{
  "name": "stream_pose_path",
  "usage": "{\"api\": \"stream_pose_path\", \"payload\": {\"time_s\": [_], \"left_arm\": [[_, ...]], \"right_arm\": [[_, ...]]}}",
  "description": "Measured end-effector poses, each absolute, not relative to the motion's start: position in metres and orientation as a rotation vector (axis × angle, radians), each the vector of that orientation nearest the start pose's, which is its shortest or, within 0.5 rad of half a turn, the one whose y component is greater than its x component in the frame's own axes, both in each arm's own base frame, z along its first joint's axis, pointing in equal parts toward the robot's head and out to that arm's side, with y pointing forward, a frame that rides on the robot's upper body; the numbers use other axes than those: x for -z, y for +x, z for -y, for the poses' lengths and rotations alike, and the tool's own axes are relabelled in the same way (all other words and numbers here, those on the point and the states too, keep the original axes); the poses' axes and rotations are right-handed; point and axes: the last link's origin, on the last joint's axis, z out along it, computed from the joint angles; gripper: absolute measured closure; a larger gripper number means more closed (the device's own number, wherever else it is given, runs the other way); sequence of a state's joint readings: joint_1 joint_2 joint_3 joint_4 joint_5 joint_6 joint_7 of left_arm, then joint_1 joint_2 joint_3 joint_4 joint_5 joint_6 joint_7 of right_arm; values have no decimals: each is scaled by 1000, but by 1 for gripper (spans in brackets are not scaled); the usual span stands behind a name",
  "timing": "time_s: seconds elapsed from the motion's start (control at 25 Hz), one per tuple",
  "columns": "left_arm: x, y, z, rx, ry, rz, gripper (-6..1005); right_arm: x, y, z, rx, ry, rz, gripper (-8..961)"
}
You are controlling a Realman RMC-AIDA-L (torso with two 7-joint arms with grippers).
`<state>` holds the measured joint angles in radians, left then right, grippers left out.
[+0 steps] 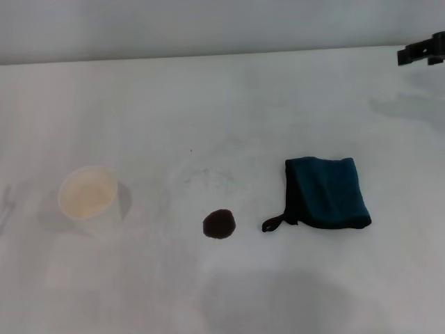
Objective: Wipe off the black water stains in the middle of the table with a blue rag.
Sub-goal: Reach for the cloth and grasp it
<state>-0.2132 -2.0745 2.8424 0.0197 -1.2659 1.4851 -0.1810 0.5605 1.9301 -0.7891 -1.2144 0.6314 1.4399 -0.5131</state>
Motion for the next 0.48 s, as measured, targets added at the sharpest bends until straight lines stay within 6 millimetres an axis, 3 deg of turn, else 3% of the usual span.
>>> {"api": "stream_pose_path", "payload": {"time_s": [0.16,0.48], "left_arm": [[-6,-370,-239,669,-1599,433,119],[-8,-358,-255,708,-1608,387,120]], "right_arm": [[-129,237,-390,179,-1956,-1339,266],[-74,193,-384,434,-1998,-1294,267]]}}
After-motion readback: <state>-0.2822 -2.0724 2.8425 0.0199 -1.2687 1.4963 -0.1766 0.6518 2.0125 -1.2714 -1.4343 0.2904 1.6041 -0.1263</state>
